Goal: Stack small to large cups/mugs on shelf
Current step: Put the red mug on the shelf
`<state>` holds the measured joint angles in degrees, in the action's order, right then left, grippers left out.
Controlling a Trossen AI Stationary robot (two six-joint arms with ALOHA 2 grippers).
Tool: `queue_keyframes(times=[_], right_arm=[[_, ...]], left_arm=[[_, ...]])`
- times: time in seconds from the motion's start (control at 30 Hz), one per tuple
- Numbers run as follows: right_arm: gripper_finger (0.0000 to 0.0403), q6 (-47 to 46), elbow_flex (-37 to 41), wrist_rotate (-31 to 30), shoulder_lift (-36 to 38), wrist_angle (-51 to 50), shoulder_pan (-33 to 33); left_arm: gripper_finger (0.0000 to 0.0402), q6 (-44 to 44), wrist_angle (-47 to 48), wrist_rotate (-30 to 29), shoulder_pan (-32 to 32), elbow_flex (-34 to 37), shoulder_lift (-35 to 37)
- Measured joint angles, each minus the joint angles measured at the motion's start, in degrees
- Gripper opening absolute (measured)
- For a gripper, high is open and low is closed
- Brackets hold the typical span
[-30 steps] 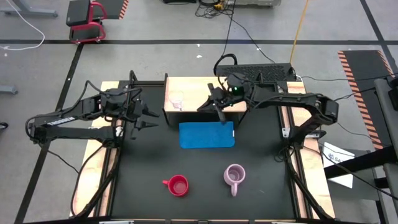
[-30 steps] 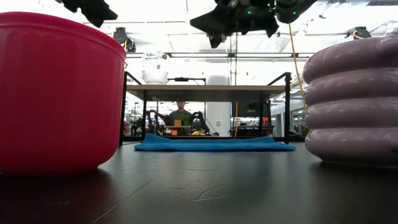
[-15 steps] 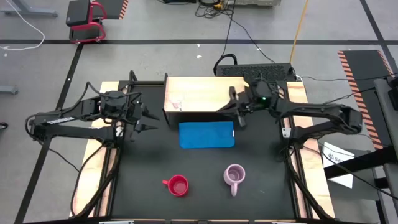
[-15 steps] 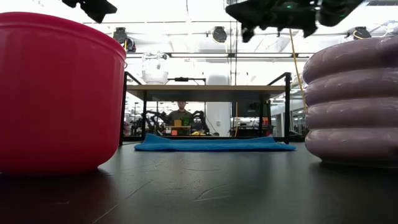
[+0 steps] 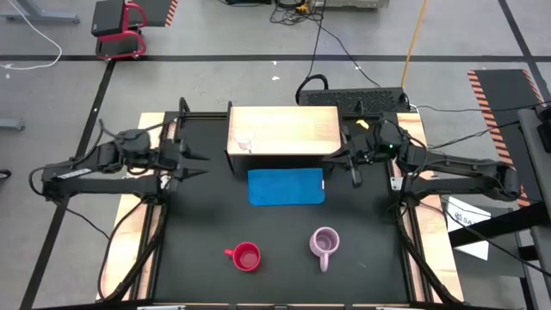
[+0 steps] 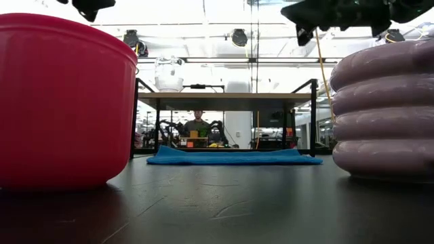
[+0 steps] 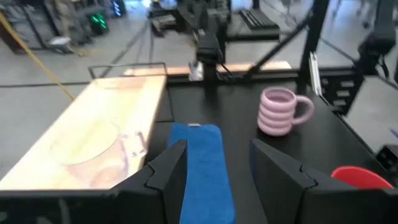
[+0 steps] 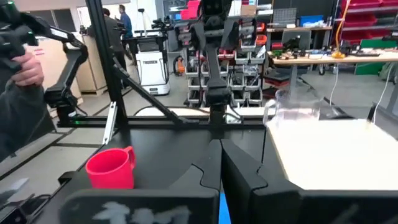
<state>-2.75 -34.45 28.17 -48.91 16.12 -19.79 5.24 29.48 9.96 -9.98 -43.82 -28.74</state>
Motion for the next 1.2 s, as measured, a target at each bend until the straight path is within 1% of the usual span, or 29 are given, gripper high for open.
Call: queue_keyframes(times=[0.13,0.37,0.5,0.57,0.7,0.8,0.93,1.0,1.2], right_arm=[[0.0,0.0,1.6,-1.5,2.6,-1.4,0.0],[0.0,1.2,1.7,-1.6,9.3,-10.7,0.0],[0.0,1.9,1.7,-2.3,13.7,-16.4,0.0],[0.0,2.0,2.4,-3.0,15.6,-17.3,0.0],[0.0,2.3,5.4,-3.1,20.0,-17.9,0.0],[0.0,1.9,7.6,-3.1,23.6,-17.7,0.0],[0.0,0.2,10.0,-3.1,27.4,-17.7,0.0],[0.0,-0.1,11.0,-3.1,29.0,-18.1,0.0],[0.0,-0.5,14.1,-3.1,33.2,-18.1,0.0]], left_arm=[[0.0172,-2.6,-1.3,-1.0,0.0,3.7,6.5],[0.0172,-5.8,-0.1,-0.4,0.0,6.9,11.8],[0.0172,-5.4,1.4,-0.4,0.0,7.8,13.2],[0.0172,-5.4,0.8,-0.4,0.0,8.1,13.6],[0.0172,-2.9,0.1,0.0,0.0,9.4,13.8],[0.0172,-2.4,-3.5,0.2,0.0,11.0,13.8],[0.0172,-3.4,-7.1,3.5,0.0,12.3,13.9],[0.0172,-3.9,-7.2,4.2,0.0,12.9,13.9],[0.0172,-3.4,-6.4,3.6,0.0,14.6,15.2]])
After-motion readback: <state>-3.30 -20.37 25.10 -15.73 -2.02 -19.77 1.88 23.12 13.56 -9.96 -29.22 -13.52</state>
